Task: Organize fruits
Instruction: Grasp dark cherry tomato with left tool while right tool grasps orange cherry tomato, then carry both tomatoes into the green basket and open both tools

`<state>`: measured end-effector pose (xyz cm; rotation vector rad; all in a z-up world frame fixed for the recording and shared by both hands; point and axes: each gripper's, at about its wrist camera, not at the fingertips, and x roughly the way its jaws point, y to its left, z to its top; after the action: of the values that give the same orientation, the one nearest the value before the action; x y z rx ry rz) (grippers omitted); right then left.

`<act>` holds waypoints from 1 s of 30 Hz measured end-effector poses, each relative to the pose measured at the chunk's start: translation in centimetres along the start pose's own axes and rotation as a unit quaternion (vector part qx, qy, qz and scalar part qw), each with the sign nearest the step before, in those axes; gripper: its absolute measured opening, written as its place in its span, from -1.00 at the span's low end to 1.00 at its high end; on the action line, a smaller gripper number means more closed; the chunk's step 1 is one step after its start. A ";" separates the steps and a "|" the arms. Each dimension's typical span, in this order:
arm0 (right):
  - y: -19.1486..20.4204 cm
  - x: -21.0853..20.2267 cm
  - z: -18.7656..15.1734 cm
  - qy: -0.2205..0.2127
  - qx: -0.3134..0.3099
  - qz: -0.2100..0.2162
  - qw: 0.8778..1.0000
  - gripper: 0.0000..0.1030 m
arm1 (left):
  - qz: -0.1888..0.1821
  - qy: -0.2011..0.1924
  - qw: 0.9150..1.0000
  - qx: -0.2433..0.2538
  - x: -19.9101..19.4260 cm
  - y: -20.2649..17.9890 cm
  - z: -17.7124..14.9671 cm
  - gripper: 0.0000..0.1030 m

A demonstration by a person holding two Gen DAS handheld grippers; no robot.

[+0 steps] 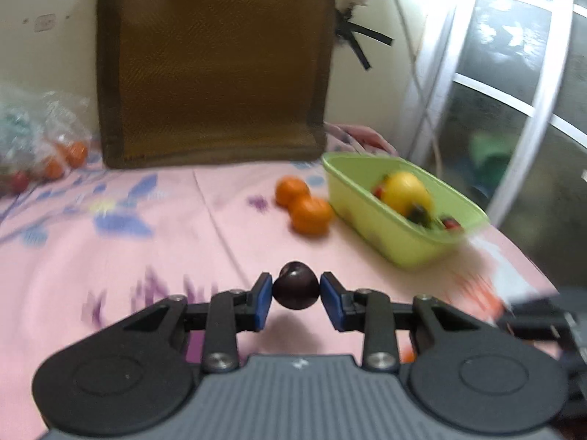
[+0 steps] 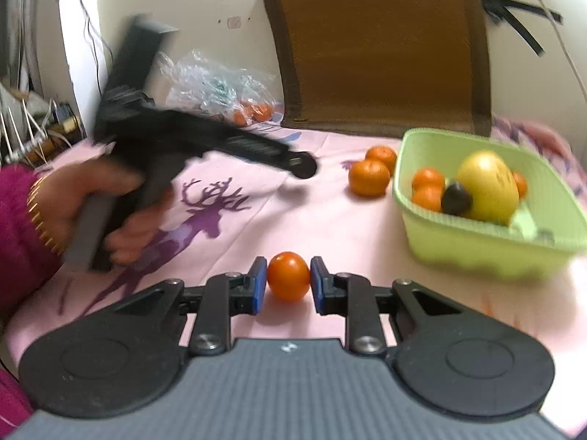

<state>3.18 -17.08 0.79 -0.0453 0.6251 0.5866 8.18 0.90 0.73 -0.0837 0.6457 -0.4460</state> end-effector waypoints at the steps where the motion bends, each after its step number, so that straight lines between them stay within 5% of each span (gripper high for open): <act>1: 0.2 -0.3 -0.4 -0.001 -0.001 0.001 1.000 -0.46 | 0.003 0.001 1.000 0.001 -0.9 -0.3 -0.9 -0.43; 9: 1.5 -1.3 -2.0 -0.013 -0.027 -0.008 1.000 -0.45 | 0.018 0.003 1.000 0.021 -4.7 -2.9 -5.7 -0.41; 24: 3.0 -1.5 -3.5 -0.020 -0.057 -0.021 0.998 -0.35 | 0.041 -0.003 0.999 0.035 -5.1 -4.1 -6.1 -0.22; 27: 3.1 -1.3 -3.7 -0.014 -0.059 -0.016 0.998 -0.35 | 0.044 0.001 0.999 0.031 -4.8 -3.9 -6.1 -0.42; 30: 3.0 -1.3 -3.9 -0.014 -0.061 -0.011 0.998 -0.38 | 0.022 0.003 1.000 0.021 -4.5 -3.7 -5.0 -0.42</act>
<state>-1.39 -16.06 -1.27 -0.1575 0.5603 0.6030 0.65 -0.18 0.07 -0.0284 0.6430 -0.4181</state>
